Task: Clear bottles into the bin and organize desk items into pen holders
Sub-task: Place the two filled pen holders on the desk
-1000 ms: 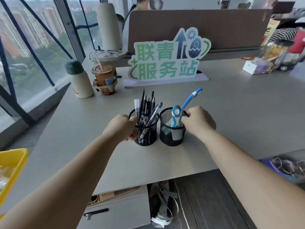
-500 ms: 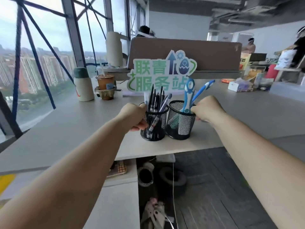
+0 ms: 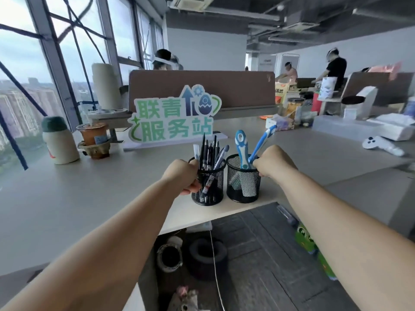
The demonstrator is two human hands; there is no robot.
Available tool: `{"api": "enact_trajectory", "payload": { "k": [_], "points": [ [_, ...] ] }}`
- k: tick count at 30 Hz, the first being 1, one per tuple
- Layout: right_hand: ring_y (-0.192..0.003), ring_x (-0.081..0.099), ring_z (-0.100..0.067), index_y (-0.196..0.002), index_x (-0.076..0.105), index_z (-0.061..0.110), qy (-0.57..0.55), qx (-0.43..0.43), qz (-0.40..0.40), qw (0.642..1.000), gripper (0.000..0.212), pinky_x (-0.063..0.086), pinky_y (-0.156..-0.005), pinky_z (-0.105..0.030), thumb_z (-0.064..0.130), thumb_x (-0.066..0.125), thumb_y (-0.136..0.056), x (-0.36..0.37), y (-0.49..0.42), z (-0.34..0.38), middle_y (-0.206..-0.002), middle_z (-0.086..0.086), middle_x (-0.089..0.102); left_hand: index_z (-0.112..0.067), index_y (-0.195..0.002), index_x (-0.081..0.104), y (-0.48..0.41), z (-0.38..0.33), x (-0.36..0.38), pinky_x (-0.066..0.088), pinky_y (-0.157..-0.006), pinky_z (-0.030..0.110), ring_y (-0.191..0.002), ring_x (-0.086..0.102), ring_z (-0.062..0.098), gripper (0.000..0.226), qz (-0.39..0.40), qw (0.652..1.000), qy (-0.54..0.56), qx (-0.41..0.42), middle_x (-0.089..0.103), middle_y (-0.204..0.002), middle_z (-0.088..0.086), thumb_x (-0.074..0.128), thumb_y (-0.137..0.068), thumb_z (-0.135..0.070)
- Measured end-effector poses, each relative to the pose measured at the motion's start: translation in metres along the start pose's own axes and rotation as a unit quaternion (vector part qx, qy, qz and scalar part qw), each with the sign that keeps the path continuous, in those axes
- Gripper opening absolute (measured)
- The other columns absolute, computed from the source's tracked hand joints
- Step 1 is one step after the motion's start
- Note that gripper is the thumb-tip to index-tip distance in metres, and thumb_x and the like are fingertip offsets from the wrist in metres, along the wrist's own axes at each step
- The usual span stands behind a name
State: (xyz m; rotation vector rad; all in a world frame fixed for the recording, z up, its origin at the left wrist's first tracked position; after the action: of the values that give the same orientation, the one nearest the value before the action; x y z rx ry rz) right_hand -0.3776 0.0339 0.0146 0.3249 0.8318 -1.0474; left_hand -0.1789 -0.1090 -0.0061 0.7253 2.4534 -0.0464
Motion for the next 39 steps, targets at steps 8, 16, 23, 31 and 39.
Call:
{"api": "enact_trajectory", "payload": {
  "k": [8, 16, 23, 31, 39],
  "points": [
    [-0.071, 0.064, -0.026, -0.085, 0.064, 0.013, 0.014, 0.022, -0.009, 1.0, 0.015, 0.047, -0.063, -0.028, 0.026, 0.067, -0.077, -0.01, -0.018, -0.011, -0.076, -0.005, 0.066, -0.007, -0.084, 0.047, -0.02, -0.016, 0.019, 0.037, -0.048, 0.019, -0.037, 0.036, 0.019, 0.036, 0.026, 0.999, -0.042, 0.009, 0.053, -0.052, 0.006, 0.031, -0.097, -0.037],
    [-0.074, 0.068, -0.027, -0.083, 0.064, 0.012, -0.001, 0.018, -0.01, 1.0, 0.013, 0.057, -0.075, -0.037, 0.024, 0.066, -0.079, -0.01, -0.024, -0.016, -0.08, -0.007, 0.068, -0.007, -0.086, 0.056, -0.019, -0.013, 0.019, 0.047, -0.055, 0.022, -0.043, 0.051, 0.021, 0.042, 0.02, 0.999, -0.007, 0.025, 0.065, -0.057, 0.008, 0.033, -0.099, -0.039],
    [-0.073, 0.066, -0.026, -0.086, 0.064, 0.012, 0.012, 0.04, 0.001, 0.999, 0.014, 0.046, -0.061, -0.028, 0.026, 0.063, -0.083, -0.029, -0.034, -0.038, -0.08, -0.007, 0.068, -0.012, -0.076, 0.041, -0.017, -0.02, 0.026, 0.03, -0.037, 0.013, -0.039, 0.035, 0.017, 0.036, 0.053, 0.998, 0.024, -0.008, 0.057, -0.062, 0.012, 0.032, -0.1, -0.037],
    [-0.073, 0.062, -0.025, -0.09, 0.062, 0.015, 0.028, 0.05, 0.003, 0.998, 0.012, 0.039, -0.055, -0.025, 0.026, 0.061, -0.087, -0.046, -0.065, -0.061, -0.082, -0.005, 0.066, -0.017, -0.078, 0.045, -0.019, -0.046, 0.061, 0.035, -0.049, 0.021, -0.058, 0.047, 0.019, 0.032, 0.053, 0.998, 0.018, -0.004, 0.054, -0.075, 0.01, 0.025, -0.103, -0.017],
    [-0.078, 0.066, -0.027, -0.09, 0.065, 0.016, 0.009, 0.051, 0.005, 0.999, 0.02, 0.045, -0.062, -0.026, 0.033, 0.064, -0.08, -0.044, -0.087, -0.066, -0.086, -0.005, 0.07, -0.01, -0.084, 0.052, -0.046, -0.064, 0.085, 0.049, -0.058, 0.025, -0.064, 0.061, 0.024, 0.037, 0.013, 0.999, 0.03, -0.002, 0.069, -0.071, 0.013, 0.034, -0.101, -0.037]
  ]
}}
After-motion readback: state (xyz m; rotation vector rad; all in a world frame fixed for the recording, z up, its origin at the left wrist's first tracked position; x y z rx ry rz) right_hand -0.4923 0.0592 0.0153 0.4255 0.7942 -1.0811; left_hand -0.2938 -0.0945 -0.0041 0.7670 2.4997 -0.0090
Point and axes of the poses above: each hand's wrist, its own y-axis away from the middle knuckle, its own x-axis out of the palm, z = x × y, the point moved 6 cm from there along -y, towards the middle knuckle
